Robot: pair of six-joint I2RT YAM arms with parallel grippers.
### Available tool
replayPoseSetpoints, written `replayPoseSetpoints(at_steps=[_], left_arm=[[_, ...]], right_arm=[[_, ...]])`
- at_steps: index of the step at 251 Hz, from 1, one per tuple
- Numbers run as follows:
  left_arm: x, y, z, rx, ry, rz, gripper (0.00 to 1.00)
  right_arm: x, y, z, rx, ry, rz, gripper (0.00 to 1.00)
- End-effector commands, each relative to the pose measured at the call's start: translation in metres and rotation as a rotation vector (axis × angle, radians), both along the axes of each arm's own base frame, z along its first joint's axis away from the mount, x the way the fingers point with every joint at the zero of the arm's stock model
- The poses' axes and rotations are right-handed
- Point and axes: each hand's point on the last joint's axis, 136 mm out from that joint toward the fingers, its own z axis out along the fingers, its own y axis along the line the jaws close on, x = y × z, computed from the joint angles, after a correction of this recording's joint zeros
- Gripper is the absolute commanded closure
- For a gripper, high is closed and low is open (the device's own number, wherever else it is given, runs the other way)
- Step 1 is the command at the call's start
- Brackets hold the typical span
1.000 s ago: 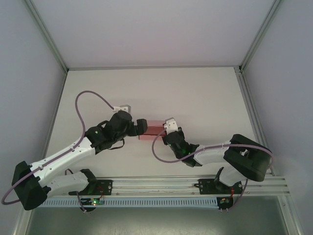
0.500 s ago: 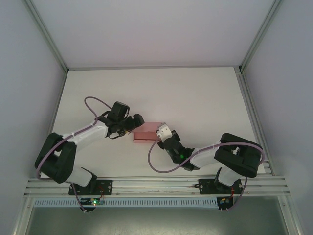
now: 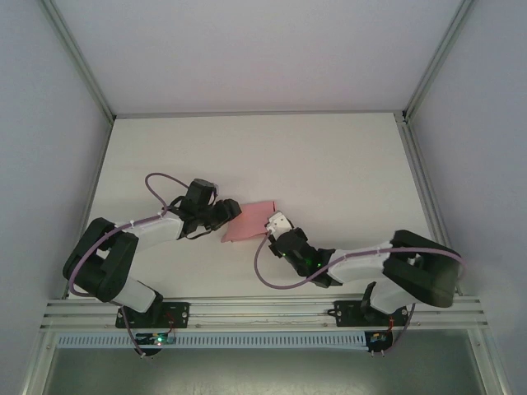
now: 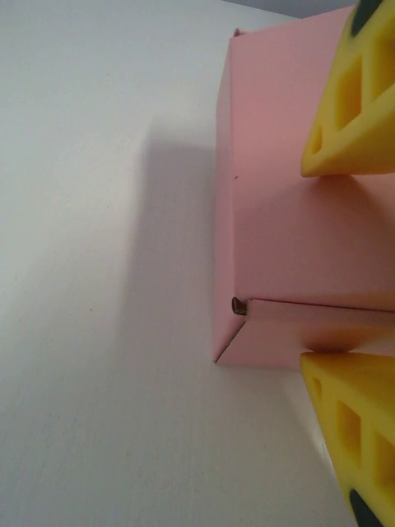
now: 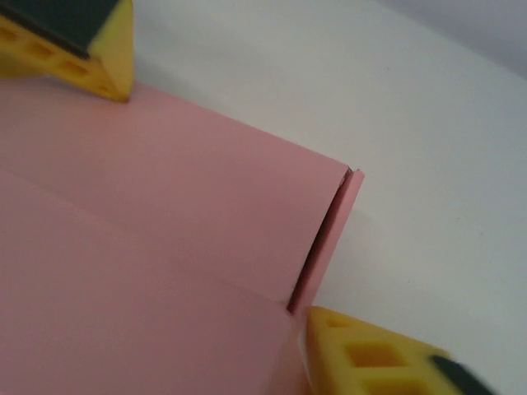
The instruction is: Assemble paper box
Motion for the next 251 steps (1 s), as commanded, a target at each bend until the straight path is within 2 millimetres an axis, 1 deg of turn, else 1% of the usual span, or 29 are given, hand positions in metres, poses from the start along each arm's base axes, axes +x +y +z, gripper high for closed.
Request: replayPoseSetpoints(at_steps=[1, 10, 31, 39, 44, 47, 56, 72, 85, 118, 125, 137, 149, 161, 167, 172, 175, 181, 191, 205, 222, 229, 251], left_arm=[[-0.014, 0.014, -0.027, 0.071, 0.059, 0.005, 0.53], [-0.013, 0.014, -0.028, 0.074, 0.061, 0.004, 0.54], [-0.013, 0.014, -0.03, 0.082, 0.058, -0.002, 0.55], [-0.013, 0.013, -0.031, 0.084, 0.059, -0.006, 0.6], [-0.013, 0.013, -0.032, 0.088, 0.059, -0.009, 0.61], [-0.013, 0.013, -0.032, 0.09, 0.058, -0.011, 0.62], [-0.013, 0.014, -0.033, 0.095, 0.062, -0.015, 0.63], [-0.013, 0.014, -0.035, 0.1, 0.065, -0.02, 0.65], [-0.013, 0.014, -0.036, 0.103, 0.063, -0.023, 0.65], [-0.014, 0.014, -0.038, 0.108, 0.061, -0.038, 0.67], [-0.014, 0.013, -0.039, 0.109, 0.062, -0.04, 0.68], [-0.015, 0.013, -0.041, 0.11, 0.062, -0.044, 0.72], [-0.014, 0.013, -0.042, 0.104, 0.062, -0.045, 0.73], [-0.014, 0.01, -0.042, 0.091, 0.055, -0.06, 0.78], [-0.014, 0.009, -0.043, 0.084, 0.055, -0.064, 0.79], [-0.014, 0.008, -0.043, 0.078, 0.053, -0.067, 0.81], [-0.015, 0.008, -0.043, 0.073, 0.054, -0.069, 0.82], [-0.014, 0.007, -0.042, 0.061, 0.047, -0.071, 0.85], [-0.013, 0.006, -0.041, 0.04, 0.041, -0.078, 0.87], [-0.012, 0.006, -0.038, 0.016, 0.021, -0.09, 0.88], [-0.012, 0.008, -0.037, 0.0, 0.007, -0.097, 0.9], [-0.011, 0.009, -0.036, -0.003, -0.003, -0.102, 0.9], [-0.012, 0.01, -0.036, -0.024, -0.02, -0.117, 0.92]], right_arm=[[-0.015, -0.006, 0.009, 0.101, 0.063, 0.004, 0.46], [-0.02, -0.012, 0.009, 0.114, 0.086, 0.0, 0.36], [-0.034, -0.027, 0.0, 0.096, 0.154, 0.01, 0.23], [-0.039, -0.035, -0.005, 0.094, 0.177, 0.0, 0.22], [-0.04, -0.038, -0.004, 0.1, 0.185, -0.008, 0.22], [-0.044, -0.045, -0.013, 0.089, 0.203, -0.017, 0.22], [-0.049, -0.054, -0.017, 0.105, 0.221, -0.036, 0.21], [-0.054, -0.063, -0.016, 0.143, 0.23, -0.046, 0.17], [-0.057, -0.068, -0.01, 0.19, 0.227, -0.053, 0.11], [-0.054, -0.069, 0.011, 0.312, 0.216, -0.039, 0.02], [-0.053, -0.07, 0.013, 0.326, 0.232, -0.042, 0.02], [-0.048, -0.07, 0.016, 0.356, 0.27, -0.061, 0.02], [-0.04, -0.069, 0.02, 0.39, 0.308, -0.08, 0.02], [-0.032, -0.069, 0.022, 0.432, 0.355, -0.104, 0.02], [-0.029, -0.066, 0.024, 0.451, 0.382, -0.096, 0.02], [-0.03, -0.064, 0.02, 0.459, 0.417, -0.084, 0.02], [-0.026, -0.059, 0.029, 0.483, 0.422, -0.067, 0.02], [-0.024, -0.054, 0.032, 0.504, 0.456, -0.048, 0.02], [-0.02, -0.048, 0.034, 0.531, 0.52, -0.032, 0.02], [-0.016, -0.042, 0.035, 0.559, 0.617, -0.02, 0.02], [-0.009, -0.04, 0.033, 0.577, 0.721, -0.031, 0.02], [-0.005, -0.041, 0.031, 0.584, 0.751, -0.042, 0.02], [-0.001, -0.035, 0.025, 0.58, 0.827, -0.024, 0.02]])
